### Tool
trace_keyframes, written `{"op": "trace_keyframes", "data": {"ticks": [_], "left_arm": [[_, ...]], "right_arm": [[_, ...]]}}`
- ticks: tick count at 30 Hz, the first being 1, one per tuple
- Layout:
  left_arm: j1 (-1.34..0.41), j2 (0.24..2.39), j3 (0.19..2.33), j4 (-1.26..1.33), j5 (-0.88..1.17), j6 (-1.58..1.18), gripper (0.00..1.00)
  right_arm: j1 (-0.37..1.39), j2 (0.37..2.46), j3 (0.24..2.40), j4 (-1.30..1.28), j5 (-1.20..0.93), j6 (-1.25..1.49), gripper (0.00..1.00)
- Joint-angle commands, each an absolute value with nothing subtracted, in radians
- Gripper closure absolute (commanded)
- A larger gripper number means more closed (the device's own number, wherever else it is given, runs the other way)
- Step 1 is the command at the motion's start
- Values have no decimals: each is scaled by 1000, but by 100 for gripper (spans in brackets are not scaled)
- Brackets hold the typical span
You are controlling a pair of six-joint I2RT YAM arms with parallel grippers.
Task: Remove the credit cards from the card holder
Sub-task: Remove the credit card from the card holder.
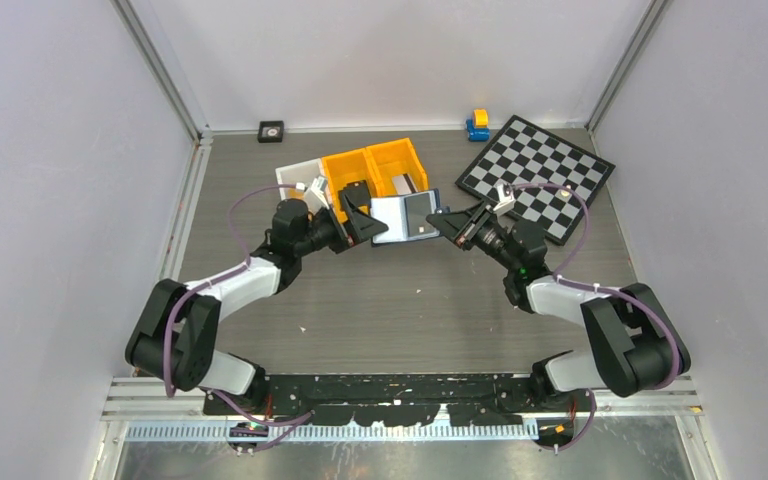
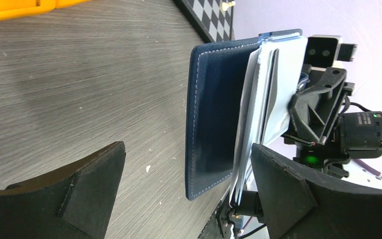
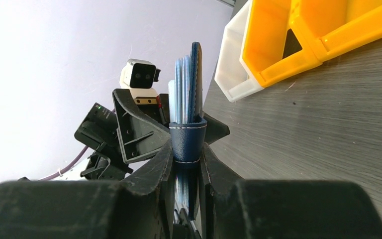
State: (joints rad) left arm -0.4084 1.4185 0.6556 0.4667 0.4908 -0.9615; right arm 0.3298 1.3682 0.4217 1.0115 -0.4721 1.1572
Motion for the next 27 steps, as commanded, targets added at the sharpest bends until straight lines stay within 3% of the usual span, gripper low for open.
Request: {"op": "trace_keyframes", "data": {"ticks": [1, 8, 10, 13, 17, 23, 25, 27], "left_arm": [[-410, 1441, 654, 590, 548, -985, 0], [-410, 1513, 650, 746, 622, -1055, 1], [-410, 1515, 652, 749, 627, -1054, 5], [-410, 1518, 656, 753, 635, -1053, 21], [-410, 1541, 661, 795, 654, -1067, 54], [-410, 1607, 663, 873, 677, -1122, 71], [-408, 1626, 663, 900, 686, -1137, 82], [-408, 1634, 663, 911, 688, -1141, 89]], "right_arm": [[325, 1391, 438, 1147, -494, 1183, 97], [327, 1478, 456, 1257, -540, 1257, 99], [336, 1490, 464, 1260, -547, 1257, 99], [357, 1498, 477, 1258, -558, 1246, 100], [373, 1493, 495, 1227, -569, 1228, 99], [398, 1421, 550, 898, -524, 1083, 99], [417, 1402, 563, 853, -511, 1046, 94], [426, 1391, 565, 846, -509, 1034, 77]]}}
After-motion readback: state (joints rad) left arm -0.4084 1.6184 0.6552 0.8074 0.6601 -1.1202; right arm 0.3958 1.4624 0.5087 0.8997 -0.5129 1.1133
